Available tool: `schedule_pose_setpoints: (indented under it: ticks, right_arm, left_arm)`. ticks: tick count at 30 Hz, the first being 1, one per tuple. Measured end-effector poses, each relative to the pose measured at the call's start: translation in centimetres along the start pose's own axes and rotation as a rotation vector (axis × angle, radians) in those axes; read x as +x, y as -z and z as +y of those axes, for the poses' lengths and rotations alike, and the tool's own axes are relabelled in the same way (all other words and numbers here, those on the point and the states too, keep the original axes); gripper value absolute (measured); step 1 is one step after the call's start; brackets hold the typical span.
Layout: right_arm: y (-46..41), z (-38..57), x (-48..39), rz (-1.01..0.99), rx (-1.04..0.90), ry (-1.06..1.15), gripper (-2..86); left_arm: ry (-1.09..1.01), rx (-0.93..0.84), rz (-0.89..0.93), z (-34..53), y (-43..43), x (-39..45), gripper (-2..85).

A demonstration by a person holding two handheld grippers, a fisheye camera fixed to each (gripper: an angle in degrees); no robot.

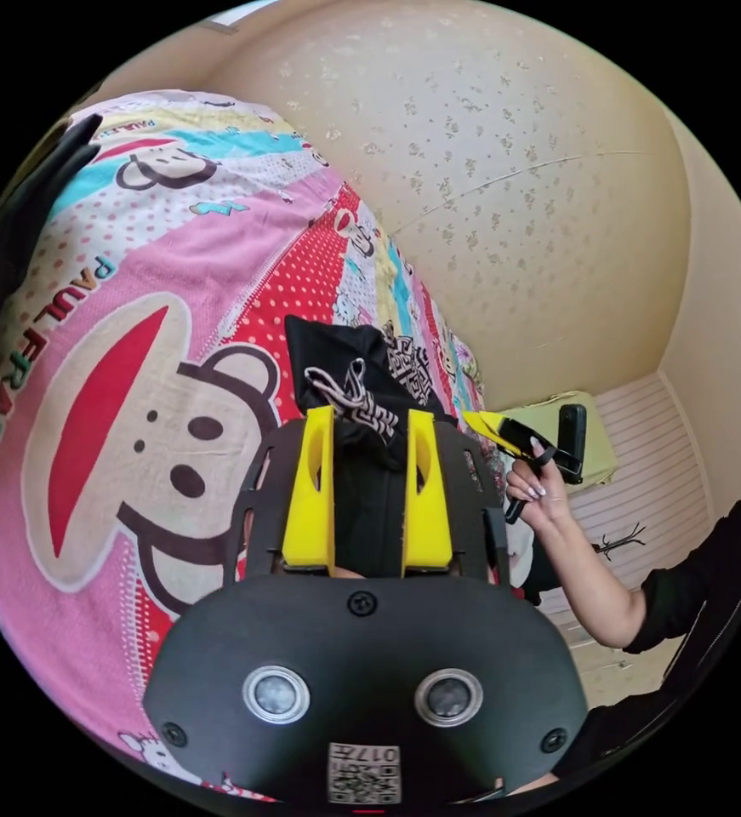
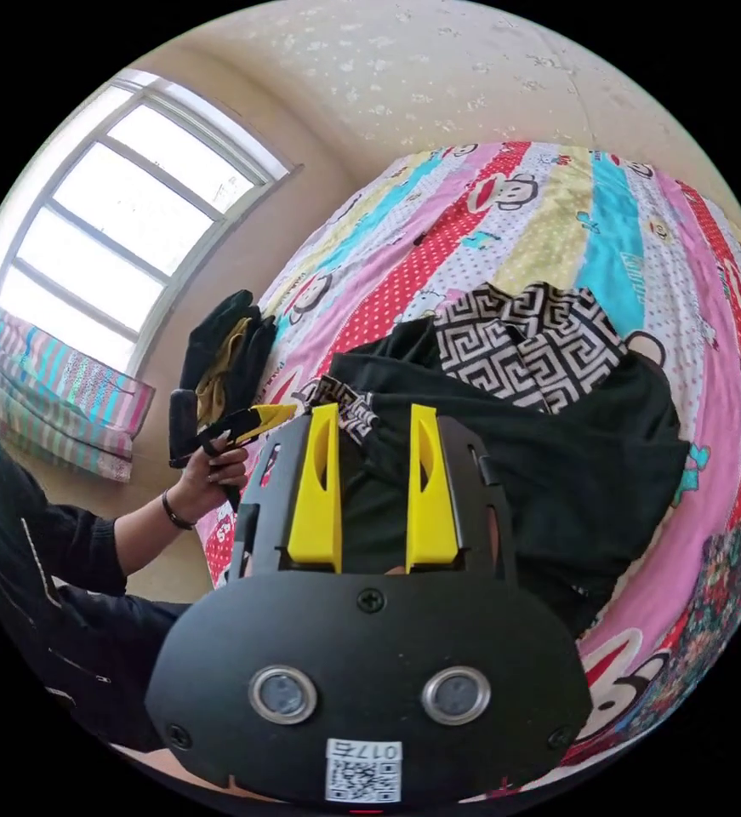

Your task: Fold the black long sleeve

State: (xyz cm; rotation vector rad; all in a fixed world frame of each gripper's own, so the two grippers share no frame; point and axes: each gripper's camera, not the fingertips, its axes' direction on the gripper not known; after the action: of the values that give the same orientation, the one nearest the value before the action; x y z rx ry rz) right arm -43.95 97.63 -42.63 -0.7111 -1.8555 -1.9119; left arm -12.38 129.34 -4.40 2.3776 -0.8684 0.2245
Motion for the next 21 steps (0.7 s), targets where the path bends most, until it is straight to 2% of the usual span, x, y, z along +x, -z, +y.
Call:
schedule_pose_setpoints:
  ticks: [3, 5, 8, 13, 17, 18, 21]
  right_arm:
    - [-4.2, -3.1, 0.1, -0.027, -0.131, 0.114, 12.1]
    - [-7.8, -4.4, 0.3, 0.051, -0.255, 0.174, 11.4]
    - [-10.1, -4.4, 0.8, 0.114, -0.343, 0.213, 8.0]
    - [-6.2, -2.6, -0.3, 0.020, -0.202, 0.258, 1.7]
    - [-6.2, 0.2, 0.8, -0.140, -0.250, 0.249, 1.5]
    - [-6.4, 0.5, 1.0, -0.118, -0.253, 0.248, 1.7]
    - [-5.0, 0.6, 2.1, 0.016, -0.098, 0.230, 4.1]
  left_arm:
    - [0.005, -0.018, -0.002, -1.4, -0.8, 0.9, 12.6]
    - [-0.005, -0.030, -0.014, -1.6, -1.1, 1.6, 12.5]
    - [-0.018, -0.049, -0.033, -1.1, -1.5, 2.5, 12.4]
    - [-0.020, -0.049, -0.018, 0.7, -0.7, 2.8, 12.5]
    - [0.013, -0.033, 0.043, 1.8, -0.4, 2.1, 13.3]
    - [0.032, -0.052, 0.044, 2.1, -0.7, 1.7, 13.4]
    - [0.067, -0.080, 0.068, 2.4, -1.5, 1.2, 13.5]
